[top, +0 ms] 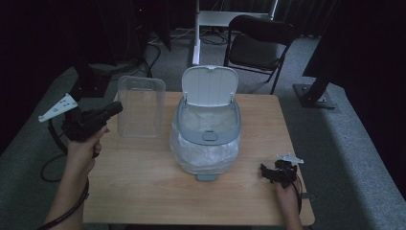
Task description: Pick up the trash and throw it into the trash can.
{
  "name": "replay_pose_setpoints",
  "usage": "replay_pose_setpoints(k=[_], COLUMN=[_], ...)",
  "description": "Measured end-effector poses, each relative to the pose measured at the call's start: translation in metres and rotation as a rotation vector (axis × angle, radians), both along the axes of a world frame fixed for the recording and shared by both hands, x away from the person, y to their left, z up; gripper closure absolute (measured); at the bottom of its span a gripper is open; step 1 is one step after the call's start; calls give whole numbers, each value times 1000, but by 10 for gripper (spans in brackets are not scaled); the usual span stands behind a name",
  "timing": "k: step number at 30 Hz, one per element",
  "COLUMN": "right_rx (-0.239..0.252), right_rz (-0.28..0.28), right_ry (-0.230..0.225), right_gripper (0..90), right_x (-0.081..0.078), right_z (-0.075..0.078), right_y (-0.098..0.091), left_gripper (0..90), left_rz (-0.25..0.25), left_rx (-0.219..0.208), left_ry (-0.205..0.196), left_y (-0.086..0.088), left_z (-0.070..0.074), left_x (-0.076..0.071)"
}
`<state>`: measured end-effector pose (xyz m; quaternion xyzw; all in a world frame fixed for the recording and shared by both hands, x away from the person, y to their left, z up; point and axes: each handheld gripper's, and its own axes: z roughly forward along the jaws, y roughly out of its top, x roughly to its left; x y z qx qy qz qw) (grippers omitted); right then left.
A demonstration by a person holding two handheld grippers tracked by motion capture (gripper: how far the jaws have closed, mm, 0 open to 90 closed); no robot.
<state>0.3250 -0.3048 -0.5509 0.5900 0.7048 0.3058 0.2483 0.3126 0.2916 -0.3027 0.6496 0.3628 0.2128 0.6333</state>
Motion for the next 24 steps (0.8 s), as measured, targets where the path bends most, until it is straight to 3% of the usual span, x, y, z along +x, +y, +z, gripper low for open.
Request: replay_pose_setpoints(k=[8, 11, 12, 14, 16, 19, 24], right_rx=[0, 0, 0, 0, 0, 0, 0], right_rz=[0, 0, 0, 0, 0, 0, 0], right_ry=[0, 0, 0, 0, 0, 0, 0], right_gripper=[132, 132, 132, 132, 132, 132, 132], right_x=[0, 0, 0, 0, 0, 0, 0], right_z=[0, 0, 0, 0, 0, 0, 0], right_y=[0, 0, 0, 0, 0, 0, 0], left_gripper=[873, 873, 873, 872, 873, 872, 872], left_rz=[-33, -44, -62, -75, -101, -111, -144], left_rx=[-42, -65, -90, -110, -121, -106, -127], left_ry=[-84, -106, -118, -176, -205, -228, -246], left_y=[-10, -12, -15, -18, -23, -31, -47], left_z=[16, 18, 21, 23, 27, 31, 32], left_x=[-7, -8, -8, -9, -9, -7, 3])
